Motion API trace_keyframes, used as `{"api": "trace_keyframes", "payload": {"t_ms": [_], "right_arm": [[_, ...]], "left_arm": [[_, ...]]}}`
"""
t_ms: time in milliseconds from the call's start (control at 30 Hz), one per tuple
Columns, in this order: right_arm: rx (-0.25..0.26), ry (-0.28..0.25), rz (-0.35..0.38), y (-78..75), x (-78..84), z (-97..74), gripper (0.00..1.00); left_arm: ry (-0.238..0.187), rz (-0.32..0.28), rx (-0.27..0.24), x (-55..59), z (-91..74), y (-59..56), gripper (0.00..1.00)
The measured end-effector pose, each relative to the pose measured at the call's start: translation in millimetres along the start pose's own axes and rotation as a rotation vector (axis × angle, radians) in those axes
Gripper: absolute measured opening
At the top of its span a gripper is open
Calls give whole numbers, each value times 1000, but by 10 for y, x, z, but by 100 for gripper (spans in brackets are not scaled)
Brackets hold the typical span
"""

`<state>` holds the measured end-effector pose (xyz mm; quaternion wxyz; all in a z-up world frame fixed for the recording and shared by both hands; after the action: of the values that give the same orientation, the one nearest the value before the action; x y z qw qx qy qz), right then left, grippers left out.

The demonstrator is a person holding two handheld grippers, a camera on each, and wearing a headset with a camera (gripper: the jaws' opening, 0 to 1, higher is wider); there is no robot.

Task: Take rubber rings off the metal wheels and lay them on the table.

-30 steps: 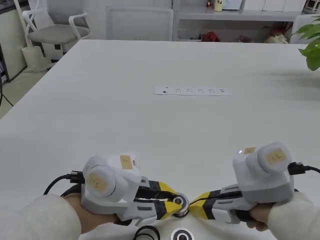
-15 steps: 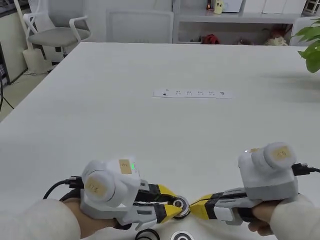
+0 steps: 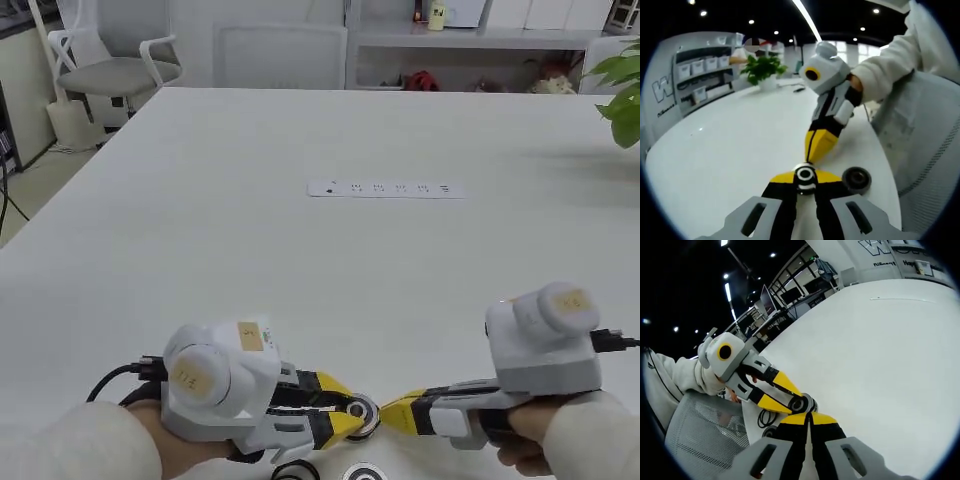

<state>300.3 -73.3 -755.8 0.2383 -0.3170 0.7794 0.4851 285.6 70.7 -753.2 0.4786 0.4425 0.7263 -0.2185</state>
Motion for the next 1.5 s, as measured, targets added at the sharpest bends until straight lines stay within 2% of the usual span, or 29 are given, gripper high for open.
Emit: {"api": "trace_keyframes", "payload": {"t_ms": [333, 1167, 1333, 1367, 1433, 1500], "right_arm": [[-4, -27, 37, 9, -1, 2, 0], [-21, -37, 36, 56, -28, 35, 0], [-36, -39, 29, 90, -37, 63, 0], [-49, -42, 21, 104, -43, 77, 0], [-105, -75, 28, 176, -87, 108, 0], [-74, -48, -23, 179, -100, 113, 0]], "left_arm": [[-6, -5, -2, 7, -3, 0, 13], [-11, -10, -4, 19, -1, 1, 13], [-11, -11, -4, 19, 2, 1, 13], [-12, -11, -4, 18, 4, 1, 13], [-13, -11, -4, 16, 9, -2, 13], [-13, -12, -4, 14, 11, -2, 14]]}}
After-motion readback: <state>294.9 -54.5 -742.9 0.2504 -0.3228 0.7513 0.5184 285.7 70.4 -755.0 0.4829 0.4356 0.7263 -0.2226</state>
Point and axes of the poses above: the centre of the closed fingertips' face, and the gripper's own axes: z roughly forward along the fingers, y roughly to its left, x roughly out of its underside, the point moved 8 cm from there along -z, roughly backward along the fingers, and after that the axes turned 11 degrees about -x, right-handed, at the moved point
